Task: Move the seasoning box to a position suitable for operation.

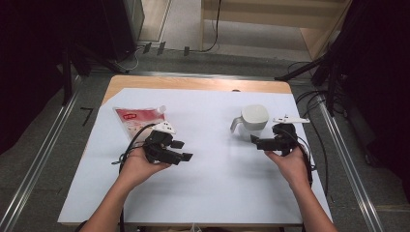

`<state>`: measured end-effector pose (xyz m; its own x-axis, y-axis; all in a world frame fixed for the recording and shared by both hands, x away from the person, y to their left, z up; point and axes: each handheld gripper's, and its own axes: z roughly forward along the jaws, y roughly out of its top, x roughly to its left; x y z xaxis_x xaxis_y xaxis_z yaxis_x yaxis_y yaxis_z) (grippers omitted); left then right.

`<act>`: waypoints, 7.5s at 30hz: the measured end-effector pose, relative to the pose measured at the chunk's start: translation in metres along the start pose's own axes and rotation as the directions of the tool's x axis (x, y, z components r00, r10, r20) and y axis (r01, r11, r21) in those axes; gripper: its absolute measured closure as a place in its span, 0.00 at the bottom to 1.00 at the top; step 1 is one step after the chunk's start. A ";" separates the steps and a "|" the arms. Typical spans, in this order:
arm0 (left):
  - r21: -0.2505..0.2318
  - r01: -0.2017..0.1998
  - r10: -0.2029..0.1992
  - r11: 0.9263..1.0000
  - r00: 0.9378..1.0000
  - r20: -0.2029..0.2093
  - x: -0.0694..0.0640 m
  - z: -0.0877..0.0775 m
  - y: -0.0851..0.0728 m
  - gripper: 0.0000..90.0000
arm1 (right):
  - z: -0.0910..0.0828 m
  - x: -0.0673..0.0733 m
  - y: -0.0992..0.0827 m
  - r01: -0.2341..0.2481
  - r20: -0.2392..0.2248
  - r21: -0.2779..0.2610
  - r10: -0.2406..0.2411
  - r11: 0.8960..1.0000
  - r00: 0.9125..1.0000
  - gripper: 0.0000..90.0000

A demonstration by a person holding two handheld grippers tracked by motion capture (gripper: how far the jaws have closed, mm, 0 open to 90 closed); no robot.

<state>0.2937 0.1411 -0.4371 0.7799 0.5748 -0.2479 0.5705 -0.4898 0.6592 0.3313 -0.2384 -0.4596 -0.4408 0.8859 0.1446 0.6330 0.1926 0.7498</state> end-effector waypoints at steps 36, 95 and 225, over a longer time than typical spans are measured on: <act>-0.019 -0.005 0.006 1.000 0.999 0.043 -0.001 0.001 0.001 0.45 | 0.058 0.012 0.003 -0.075 0.149 -0.119 0.092 0.990 0.984 0.04; 0.010 0.011 -0.012 1.000 1.000 0.028 0.001 0.006 -0.001 0.45 | 0.005 0.030 0.002 0.124 -0.108 -0.196 -0.147 0.973 0.983 0.16; 0.007 -0.057 0.055 0.998 0.987 0.154 -0.024 0.062 0.034 1.00 | 0.016 0.051 -0.013 0.155 -0.296 -0.046 -0.162 0.987 0.941 1.00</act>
<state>0.3100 0.0698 -0.4532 0.8406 0.4389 -0.3175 0.5269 -0.5263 0.6673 0.3106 -0.1895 -0.4724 -0.7057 0.6778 0.2062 0.5269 0.3075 0.7923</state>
